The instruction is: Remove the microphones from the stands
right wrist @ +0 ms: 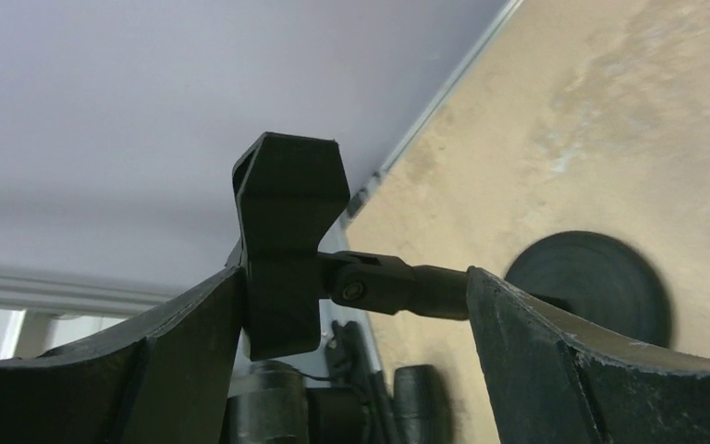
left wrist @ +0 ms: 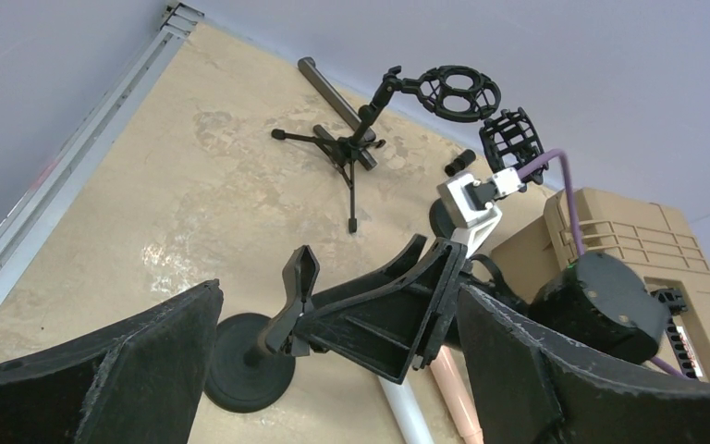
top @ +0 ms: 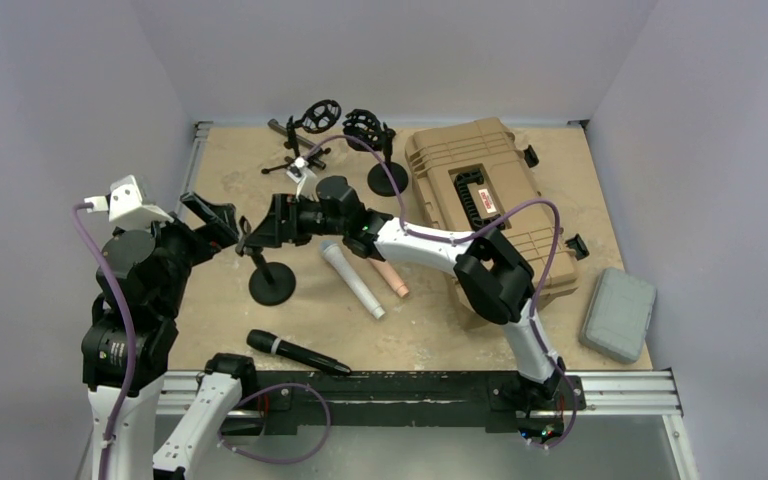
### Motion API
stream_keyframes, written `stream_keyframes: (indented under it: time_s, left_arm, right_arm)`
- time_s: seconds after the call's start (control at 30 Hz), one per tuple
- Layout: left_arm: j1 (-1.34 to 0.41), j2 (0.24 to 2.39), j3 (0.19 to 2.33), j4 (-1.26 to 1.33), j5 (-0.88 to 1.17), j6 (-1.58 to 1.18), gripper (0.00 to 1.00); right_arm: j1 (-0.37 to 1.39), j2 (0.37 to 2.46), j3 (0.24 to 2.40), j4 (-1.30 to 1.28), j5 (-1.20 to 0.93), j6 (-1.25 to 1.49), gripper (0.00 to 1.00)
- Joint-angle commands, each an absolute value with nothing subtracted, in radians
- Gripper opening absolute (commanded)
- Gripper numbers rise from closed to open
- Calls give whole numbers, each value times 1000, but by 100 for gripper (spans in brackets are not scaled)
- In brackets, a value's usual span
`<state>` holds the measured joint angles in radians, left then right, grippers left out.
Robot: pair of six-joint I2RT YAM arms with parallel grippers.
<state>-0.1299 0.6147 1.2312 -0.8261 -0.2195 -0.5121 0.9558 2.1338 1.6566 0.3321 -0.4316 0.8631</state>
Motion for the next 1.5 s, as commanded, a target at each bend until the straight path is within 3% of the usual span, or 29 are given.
stream_keyframes:
  time_s: [0.0,0.2,0.57,0.87,1.1,1.27,1.47]
  left_arm:
    - [-122,608,1229,-794,-210,-506,94]
    - [-121,613,1229,-792,-199,-512,94]
    - [-121,612,1229,-769,-174,-501,95]
    - [-121,604,1234,-746,-155,-491,95]
    - [-121,593,1259,-707,-182,-426,96]
    - [-121,569,1260,-673,-208,-410,96]
    - [-121,512,1229,-596,-232,-401,96]
  right_arm:
    - [951,2207,1593,211,-383,789,82]
    - [949,2203,1662,172,-401,759,83]
    - [915,1996,1810,77,-406,651,90]
    - [766,1678,1548,66,-332,524,89]
    - [692,1329,1372,-52,25,290,93]
    - [692,1062,1227,-14,331,207,97]
    - [693,819,1095,69,526,175,99]
